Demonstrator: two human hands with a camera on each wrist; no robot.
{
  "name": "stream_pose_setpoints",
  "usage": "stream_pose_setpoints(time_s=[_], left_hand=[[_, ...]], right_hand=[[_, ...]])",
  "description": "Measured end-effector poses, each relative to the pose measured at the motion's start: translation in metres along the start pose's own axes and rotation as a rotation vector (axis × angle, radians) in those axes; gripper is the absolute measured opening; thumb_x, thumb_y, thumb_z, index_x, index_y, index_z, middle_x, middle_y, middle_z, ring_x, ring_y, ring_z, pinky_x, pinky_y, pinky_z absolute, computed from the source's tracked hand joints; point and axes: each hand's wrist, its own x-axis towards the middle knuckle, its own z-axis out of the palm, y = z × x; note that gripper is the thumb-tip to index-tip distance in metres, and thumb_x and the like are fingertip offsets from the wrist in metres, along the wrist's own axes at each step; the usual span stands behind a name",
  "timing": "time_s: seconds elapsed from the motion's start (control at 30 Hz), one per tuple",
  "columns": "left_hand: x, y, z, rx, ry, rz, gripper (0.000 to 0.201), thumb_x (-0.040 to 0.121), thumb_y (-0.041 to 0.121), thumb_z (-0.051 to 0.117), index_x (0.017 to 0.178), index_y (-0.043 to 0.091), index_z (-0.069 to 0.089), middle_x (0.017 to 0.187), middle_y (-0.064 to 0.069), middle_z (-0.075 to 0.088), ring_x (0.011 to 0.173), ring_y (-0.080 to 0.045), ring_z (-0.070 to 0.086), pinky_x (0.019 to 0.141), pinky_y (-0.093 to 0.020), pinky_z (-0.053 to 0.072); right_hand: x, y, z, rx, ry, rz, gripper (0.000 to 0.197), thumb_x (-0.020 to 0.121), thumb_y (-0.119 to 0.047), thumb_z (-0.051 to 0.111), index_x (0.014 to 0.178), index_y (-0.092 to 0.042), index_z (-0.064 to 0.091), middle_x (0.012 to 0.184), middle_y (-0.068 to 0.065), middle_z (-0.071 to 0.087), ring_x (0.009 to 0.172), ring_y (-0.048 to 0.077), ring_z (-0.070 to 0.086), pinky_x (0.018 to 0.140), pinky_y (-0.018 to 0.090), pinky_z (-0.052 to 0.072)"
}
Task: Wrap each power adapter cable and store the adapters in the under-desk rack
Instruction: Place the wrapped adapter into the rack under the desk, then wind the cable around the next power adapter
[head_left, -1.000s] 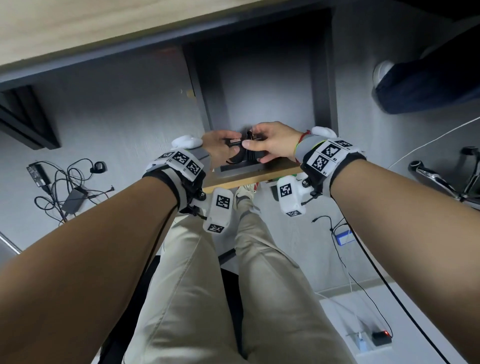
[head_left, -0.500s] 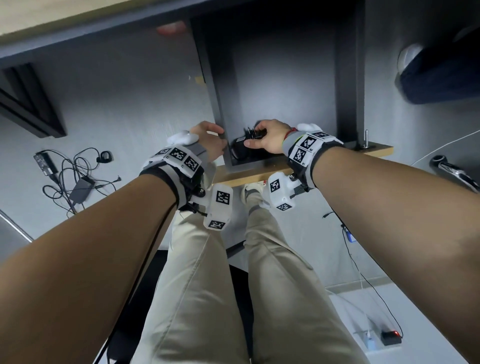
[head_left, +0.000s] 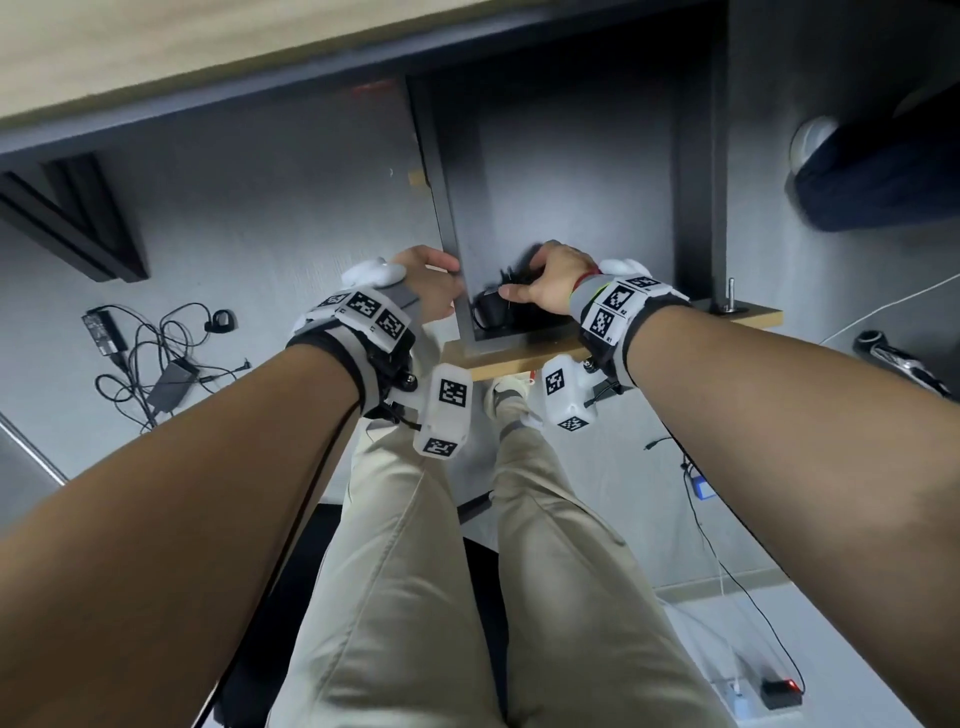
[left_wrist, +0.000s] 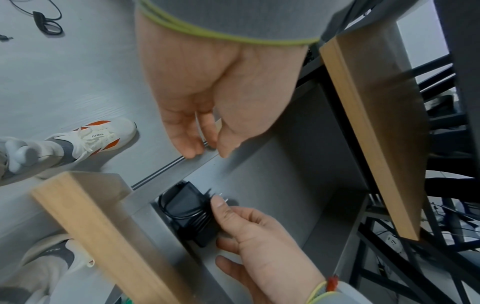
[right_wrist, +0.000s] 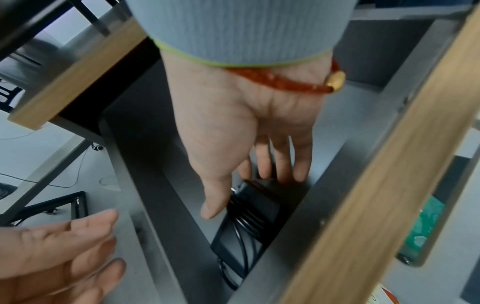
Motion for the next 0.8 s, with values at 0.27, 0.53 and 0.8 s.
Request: stream_pose_setpoints(time_s=[0.27,0.53,0.8], left_hand=[[-0.075,0.062,-0.024,-0.084,0.001,0.046,0.017,0.092,0.0,0.056,0.088,0.016,0.056,0.083,-0.004,0.061,0.061,-0.012,0.061,0.058,-0.024,0.053],[-0.182,0.142,-0.087,-0.162,0.139,0.235,0.013,0.092,0.012,0.062,0.083,0.019,0.058,0.072,-0.002,0.061,0.057,-0.011,0.057,0.048,-0.021,0.047],[-0.215,0.187,-0.198,-0.253,0.248,0.276,0.012,0.092,0.007,0.058,0.084,0.016,0.058,0.072,-0.003,0.057,0.051,-0.011,0.053,0.044,-0.021,0.046]], right_hand=[[-0.08,-0.035,-0.077,0.014,0.009,-0.128,0.039,0.094,-0.041,0.056,0.113,-0.01,0.069,0.114,0.011,0.067,0.106,0.031,0.063,0.088,0.035,0.052],[-0.177,-0.108,-0.158,0.424,0.096,-0.252,0.019,0.087,-0.035,0.065,0.087,-0.016,0.067,0.086,0.007,0.073,0.078,0.024,0.07,0.077,0.035,0.059],[-0.221,-0.234,-0.212,0.424,0.144,-0.414,0.014,0.087,-0.03,0.062,0.089,-0.016,0.065,0.087,0.001,0.07,0.069,0.019,0.067,0.065,0.03,0.056]])
